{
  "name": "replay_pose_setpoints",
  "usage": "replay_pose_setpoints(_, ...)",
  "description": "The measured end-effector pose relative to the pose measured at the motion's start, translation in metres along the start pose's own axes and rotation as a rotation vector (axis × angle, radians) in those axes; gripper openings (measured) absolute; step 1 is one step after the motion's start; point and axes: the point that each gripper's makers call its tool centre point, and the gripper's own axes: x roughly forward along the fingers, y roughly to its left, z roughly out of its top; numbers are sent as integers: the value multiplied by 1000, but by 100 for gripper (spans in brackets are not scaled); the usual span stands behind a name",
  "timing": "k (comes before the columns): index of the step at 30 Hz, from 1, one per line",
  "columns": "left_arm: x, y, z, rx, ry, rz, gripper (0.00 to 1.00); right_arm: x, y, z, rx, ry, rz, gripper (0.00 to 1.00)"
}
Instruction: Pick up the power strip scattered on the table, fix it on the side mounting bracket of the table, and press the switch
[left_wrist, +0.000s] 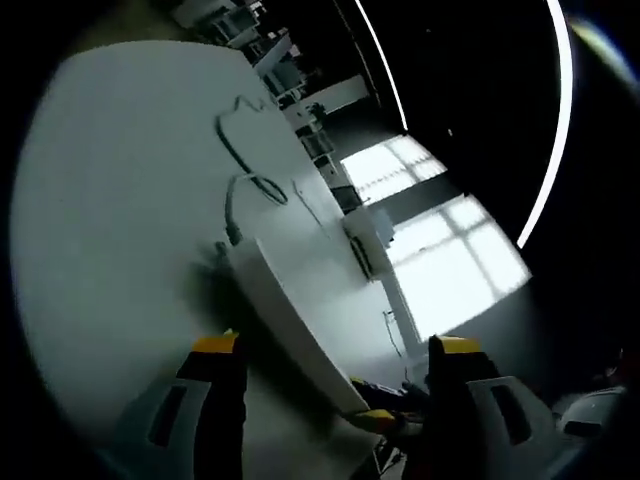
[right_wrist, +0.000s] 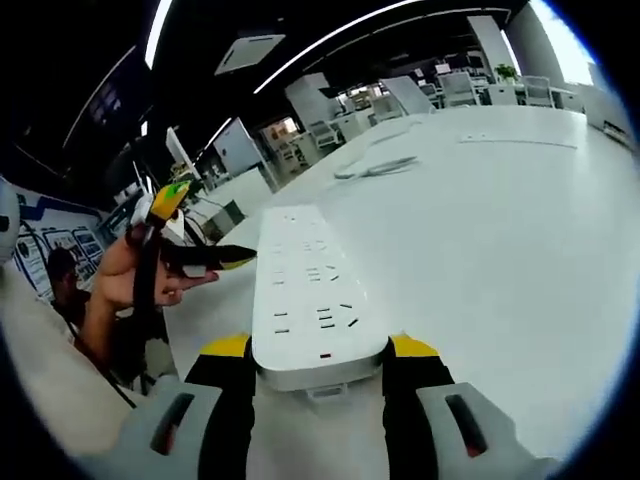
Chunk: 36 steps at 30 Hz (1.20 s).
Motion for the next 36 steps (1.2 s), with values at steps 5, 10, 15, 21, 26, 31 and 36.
replay_pose_setpoints(5,3,-3,-1,-53,-21,-10,77,0,1,0,5,3,1,46)
replay_pose_setpoints(10,10,1,0,-85,-25,-5,77,1,2,0,16,4,4,46)
replay_pose_setpoints(15,16,5,2,-121,-31,-8,78,2,3,0,22,7,2,46)
replay_pose_setpoints(21,22,11,3,-139,-31,6,78,3,5,0,32,9,4,46)
replay_pose_setpoints(26,25,15,6,-167,-45,14,77,3,5,0,31,10,1,46)
replay_pose_setpoints(31,27,18,11,-169,-58,23,77,3,6,-1,29,16,0,46)
replay_pose_setpoints(36,29,18,15,-180,-68,23,77,4,7,-1,34,14,2,46)
